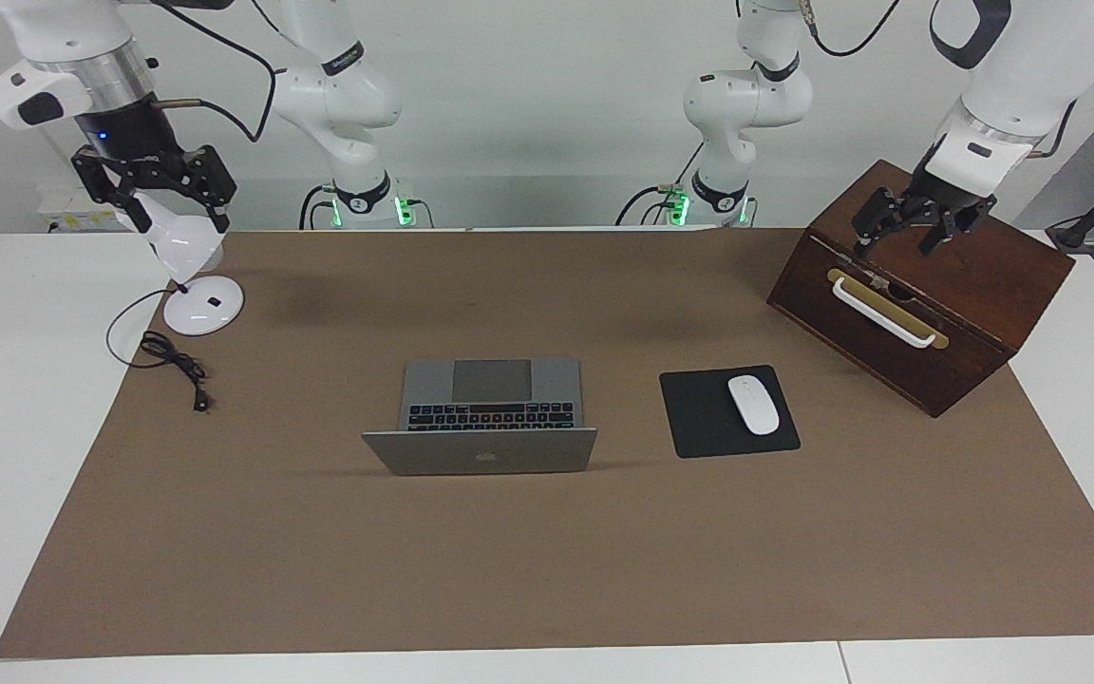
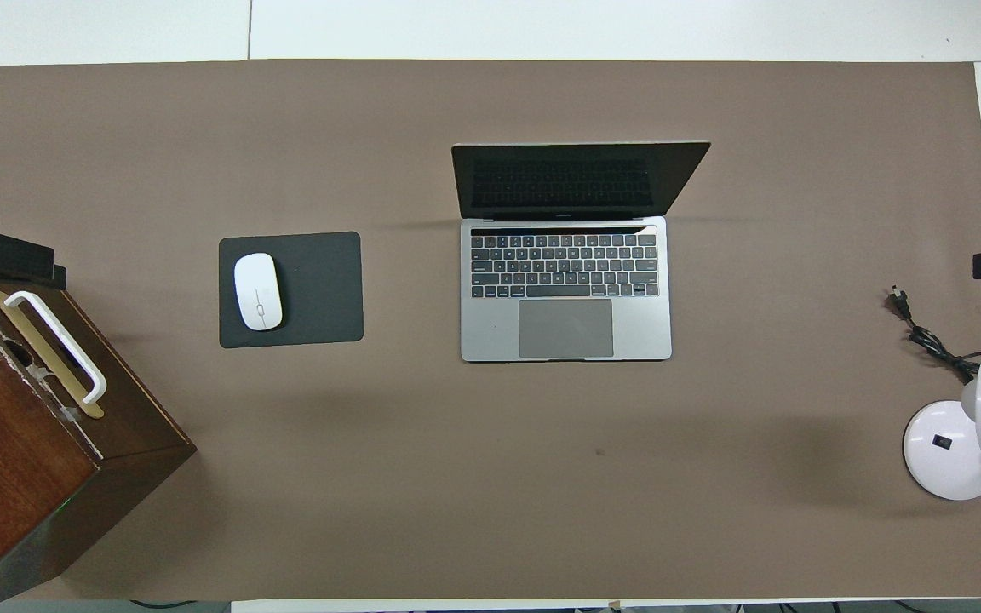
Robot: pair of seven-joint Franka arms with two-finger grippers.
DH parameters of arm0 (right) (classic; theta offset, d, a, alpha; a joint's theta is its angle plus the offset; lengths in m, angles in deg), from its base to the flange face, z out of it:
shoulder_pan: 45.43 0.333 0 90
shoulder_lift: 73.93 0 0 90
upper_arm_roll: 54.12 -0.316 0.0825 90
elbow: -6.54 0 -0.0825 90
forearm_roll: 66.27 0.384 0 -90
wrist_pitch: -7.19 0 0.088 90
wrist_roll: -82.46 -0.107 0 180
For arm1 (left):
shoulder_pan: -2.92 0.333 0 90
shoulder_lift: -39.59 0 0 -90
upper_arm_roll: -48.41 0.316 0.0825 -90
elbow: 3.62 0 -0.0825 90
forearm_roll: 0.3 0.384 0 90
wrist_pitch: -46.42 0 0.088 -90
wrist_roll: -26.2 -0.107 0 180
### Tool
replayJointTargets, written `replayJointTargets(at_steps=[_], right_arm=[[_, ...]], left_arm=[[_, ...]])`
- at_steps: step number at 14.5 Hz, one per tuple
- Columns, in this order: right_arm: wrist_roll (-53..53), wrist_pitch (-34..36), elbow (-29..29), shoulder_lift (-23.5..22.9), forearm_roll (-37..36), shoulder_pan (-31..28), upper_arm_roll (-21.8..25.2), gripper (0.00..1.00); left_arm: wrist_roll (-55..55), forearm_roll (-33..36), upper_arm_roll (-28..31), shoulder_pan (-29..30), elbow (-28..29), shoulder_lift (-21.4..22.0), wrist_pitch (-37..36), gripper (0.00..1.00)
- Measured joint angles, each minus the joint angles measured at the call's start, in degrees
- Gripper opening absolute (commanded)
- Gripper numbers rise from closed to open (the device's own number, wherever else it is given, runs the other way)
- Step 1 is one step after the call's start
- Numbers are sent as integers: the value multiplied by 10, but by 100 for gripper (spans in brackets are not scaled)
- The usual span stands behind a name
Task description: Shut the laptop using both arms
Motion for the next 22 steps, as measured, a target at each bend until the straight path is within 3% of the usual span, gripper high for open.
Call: replayJointTargets(at_steps=[7, 22], right_arm=[[32, -7, 1, 0, 0, 0, -14, 100], [-35, -24, 11, -15, 13, 28, -12, 99]], left_arm=[[0, 0, 0, 0, 0, 0, 0, 100], [0, 0, 0, 0, 0, 1, 0, 100]])
